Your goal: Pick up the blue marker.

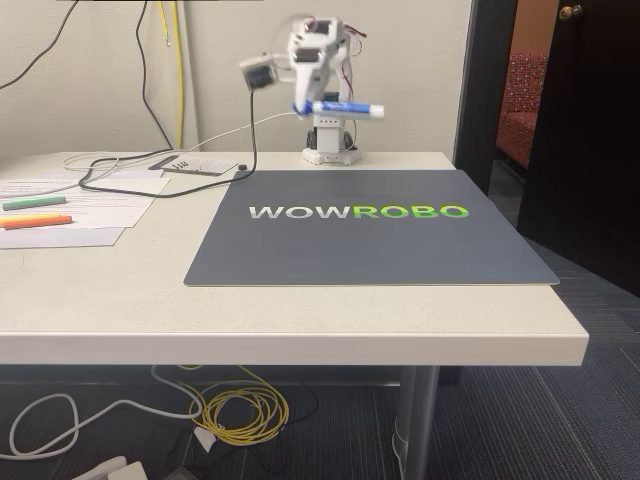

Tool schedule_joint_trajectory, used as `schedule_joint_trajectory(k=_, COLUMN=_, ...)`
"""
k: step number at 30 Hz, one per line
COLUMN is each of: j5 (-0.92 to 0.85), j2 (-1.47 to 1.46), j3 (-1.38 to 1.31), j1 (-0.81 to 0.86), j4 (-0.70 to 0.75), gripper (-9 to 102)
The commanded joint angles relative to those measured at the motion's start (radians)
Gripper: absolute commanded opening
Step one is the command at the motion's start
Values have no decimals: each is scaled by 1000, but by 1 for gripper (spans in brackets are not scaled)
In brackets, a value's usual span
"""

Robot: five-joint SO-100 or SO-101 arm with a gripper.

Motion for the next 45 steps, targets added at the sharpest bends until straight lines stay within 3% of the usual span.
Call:
schedule_joint_trajectory(k=1, j5=-14, j2=25, j3=3, j1=-41, j4=-32, gripper=1)
schedule_joint_trajectory(k=45, j5=12, j2=17, j3=-8, j1=-58, j4=-44, gripper=1)
